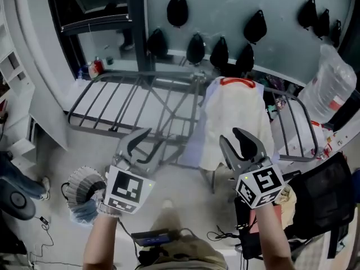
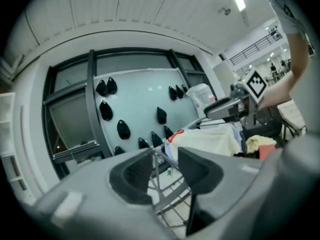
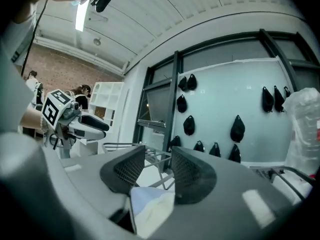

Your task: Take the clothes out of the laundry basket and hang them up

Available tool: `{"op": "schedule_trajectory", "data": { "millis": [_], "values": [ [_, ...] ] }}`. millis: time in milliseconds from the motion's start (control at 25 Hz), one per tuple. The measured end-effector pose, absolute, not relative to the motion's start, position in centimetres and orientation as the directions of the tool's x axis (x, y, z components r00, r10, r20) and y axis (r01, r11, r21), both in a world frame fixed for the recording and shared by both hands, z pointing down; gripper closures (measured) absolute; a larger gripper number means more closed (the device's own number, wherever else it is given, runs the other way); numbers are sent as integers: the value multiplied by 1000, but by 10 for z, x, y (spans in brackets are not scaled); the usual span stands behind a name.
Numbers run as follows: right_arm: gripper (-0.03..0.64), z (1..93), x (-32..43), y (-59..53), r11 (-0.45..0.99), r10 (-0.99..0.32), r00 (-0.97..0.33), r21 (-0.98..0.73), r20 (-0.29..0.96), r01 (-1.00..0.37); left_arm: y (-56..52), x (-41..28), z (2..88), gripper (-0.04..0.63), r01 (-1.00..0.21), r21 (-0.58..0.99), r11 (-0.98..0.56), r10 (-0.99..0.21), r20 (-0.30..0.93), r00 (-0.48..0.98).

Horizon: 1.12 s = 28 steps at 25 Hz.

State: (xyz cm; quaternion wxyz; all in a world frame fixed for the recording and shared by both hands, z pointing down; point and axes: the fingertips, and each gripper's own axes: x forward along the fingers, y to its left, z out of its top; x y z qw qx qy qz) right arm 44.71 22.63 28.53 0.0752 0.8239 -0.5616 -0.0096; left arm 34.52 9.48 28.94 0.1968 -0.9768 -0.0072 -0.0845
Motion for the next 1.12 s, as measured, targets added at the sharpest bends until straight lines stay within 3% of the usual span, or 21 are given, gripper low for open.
{"op": "schedule_trajectory", "data": {
  "millis": [400, 800, 1120],
  "values": [
    [449, 288, 328, 135, -155, -983, 165, 115, 79, -981, 12, 193, 273, 448, -204, -327, -923, -261, 141, 955],
    [449, 300, 199, 25, -12, -995, 21, 96, 96, -995, -83, 40, 284, 448, -346, -330, -879, -407, 140, 902],
    [449, 329, 67, -59, 195, -974, -182, 96, 136, -976, -137, -86, 312, 454, -452, -321, -832, -521, 176, 835]
  ]
}}
